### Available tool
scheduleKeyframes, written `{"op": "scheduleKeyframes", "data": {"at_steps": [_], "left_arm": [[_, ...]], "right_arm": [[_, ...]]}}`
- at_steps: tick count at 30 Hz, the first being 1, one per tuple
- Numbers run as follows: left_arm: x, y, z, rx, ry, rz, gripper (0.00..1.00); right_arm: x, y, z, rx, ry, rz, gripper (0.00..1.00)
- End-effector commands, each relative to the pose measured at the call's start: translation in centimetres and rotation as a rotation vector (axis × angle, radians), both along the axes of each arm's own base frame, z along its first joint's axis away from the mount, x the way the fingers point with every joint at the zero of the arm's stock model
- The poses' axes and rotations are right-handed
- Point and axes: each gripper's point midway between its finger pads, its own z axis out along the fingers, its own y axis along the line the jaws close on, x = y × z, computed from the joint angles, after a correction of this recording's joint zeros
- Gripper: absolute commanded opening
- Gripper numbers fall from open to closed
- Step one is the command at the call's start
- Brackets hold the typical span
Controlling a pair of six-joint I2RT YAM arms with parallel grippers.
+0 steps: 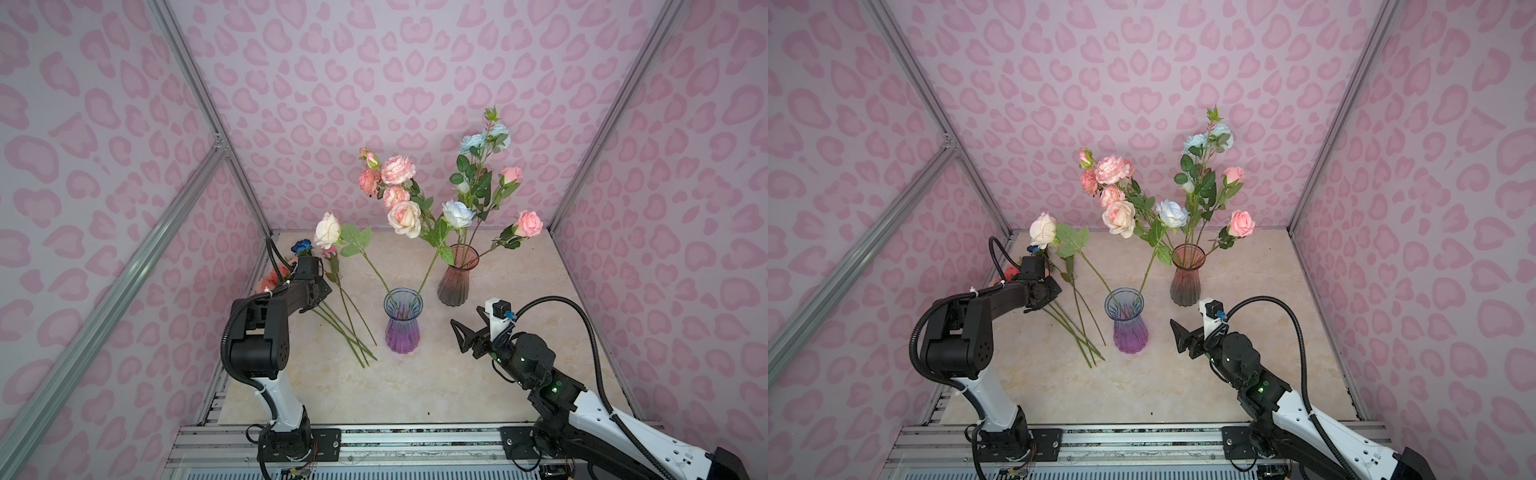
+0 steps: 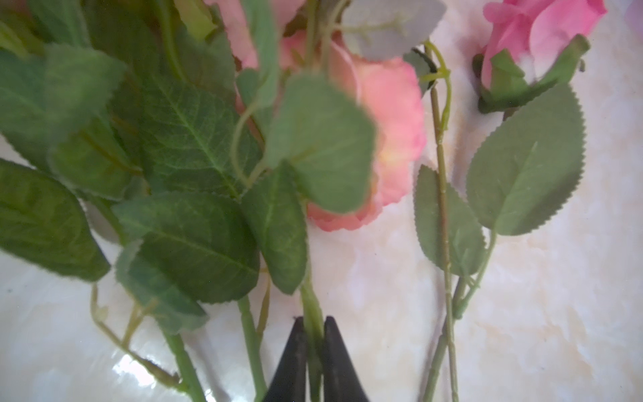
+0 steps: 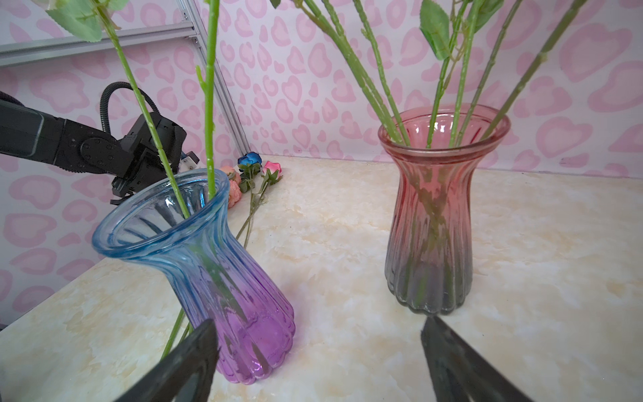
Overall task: Arrange flowers in a vase
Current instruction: Pick up the flower from the top-left of the table.
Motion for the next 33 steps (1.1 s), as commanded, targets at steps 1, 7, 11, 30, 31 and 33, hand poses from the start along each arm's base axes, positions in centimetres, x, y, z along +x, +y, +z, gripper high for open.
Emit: {"op": "scheduleKeyframes", "data": {"at_steps": [1,7,11,30,31,33], "left_arm": [[0.3,0.1,1.8,0.007,-0.044,-0.005,0.03],[0.1,-0.5,10.1,-0.014,-0.202,-0.031,0.03],[-1.3,-1.4,16.1,-0.020,-0.306,-0.077,0.03],[-18.3,-3.8,43.6,0.283,-1.067,-0.399,0.03],[-18.9,-4.7,44.7,0.266,-1.118,-0.441,0.03],[-20.3,-6.6,47.2,0.212,-1.234,-0.520,0.03]], "right_arm": [[0.0,0.0,0.2,0.013,-0.011,-0.002,0.92],[0.1,0.3,0.7,0.019,-0.015,0.010,0.92],[0.1,0.6,1.0,0.031,-0.019,0.021,0.92],[-0.1,2.4,3.7,0.057,-0.044,0.105,0.91],[-0.2,2.8,3.8,0.057,-0.044,0.126,0.91],[-0.1,3.4,4.0,0.051,-0.043,0.145,0.90]]}}
